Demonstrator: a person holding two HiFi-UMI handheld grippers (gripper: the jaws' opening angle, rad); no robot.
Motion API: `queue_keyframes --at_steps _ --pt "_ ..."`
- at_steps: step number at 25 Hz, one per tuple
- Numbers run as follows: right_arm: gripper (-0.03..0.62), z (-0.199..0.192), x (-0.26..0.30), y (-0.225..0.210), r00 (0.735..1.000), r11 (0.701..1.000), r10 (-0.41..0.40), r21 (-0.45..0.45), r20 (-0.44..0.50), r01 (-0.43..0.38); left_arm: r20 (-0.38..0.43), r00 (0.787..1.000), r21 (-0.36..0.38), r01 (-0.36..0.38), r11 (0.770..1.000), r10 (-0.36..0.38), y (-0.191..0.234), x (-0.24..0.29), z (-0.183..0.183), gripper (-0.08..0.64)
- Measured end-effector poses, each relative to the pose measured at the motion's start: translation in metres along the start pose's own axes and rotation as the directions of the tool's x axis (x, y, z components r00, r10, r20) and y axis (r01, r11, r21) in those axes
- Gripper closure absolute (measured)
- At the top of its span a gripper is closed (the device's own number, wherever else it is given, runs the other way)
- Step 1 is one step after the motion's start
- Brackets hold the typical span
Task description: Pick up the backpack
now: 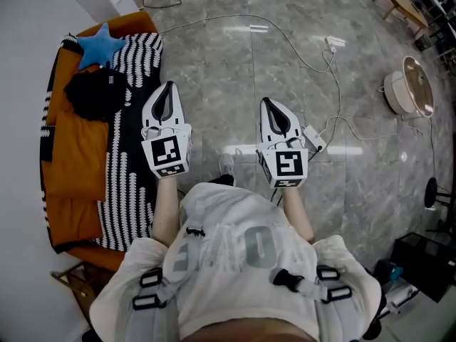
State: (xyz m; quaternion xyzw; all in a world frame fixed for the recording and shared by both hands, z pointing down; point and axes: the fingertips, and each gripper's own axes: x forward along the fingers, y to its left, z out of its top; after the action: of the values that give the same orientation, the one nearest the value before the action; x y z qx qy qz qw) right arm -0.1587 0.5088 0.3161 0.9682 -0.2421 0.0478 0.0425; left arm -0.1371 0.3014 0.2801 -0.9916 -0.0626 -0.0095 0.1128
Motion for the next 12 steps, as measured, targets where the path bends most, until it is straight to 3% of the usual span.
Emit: queue_keyframes --at_steps 7,12 --pt "0.584 0.004 0.086 0.010 0.999 0.999 0.051 0.020 -0.017 -0.051 -0.025 0.998 -0.020 -0.051 0.998 0.051 0.055 0.048 -0.028 0.540" --pt "0.584 0.004 0.123 0.036 0.988 0.988 0.148 0.048 -0.039 -0.146 -0.048 0.990 -0.060 -0.133 0.989 0.130 0.093 0.049 -0.041 0.540"
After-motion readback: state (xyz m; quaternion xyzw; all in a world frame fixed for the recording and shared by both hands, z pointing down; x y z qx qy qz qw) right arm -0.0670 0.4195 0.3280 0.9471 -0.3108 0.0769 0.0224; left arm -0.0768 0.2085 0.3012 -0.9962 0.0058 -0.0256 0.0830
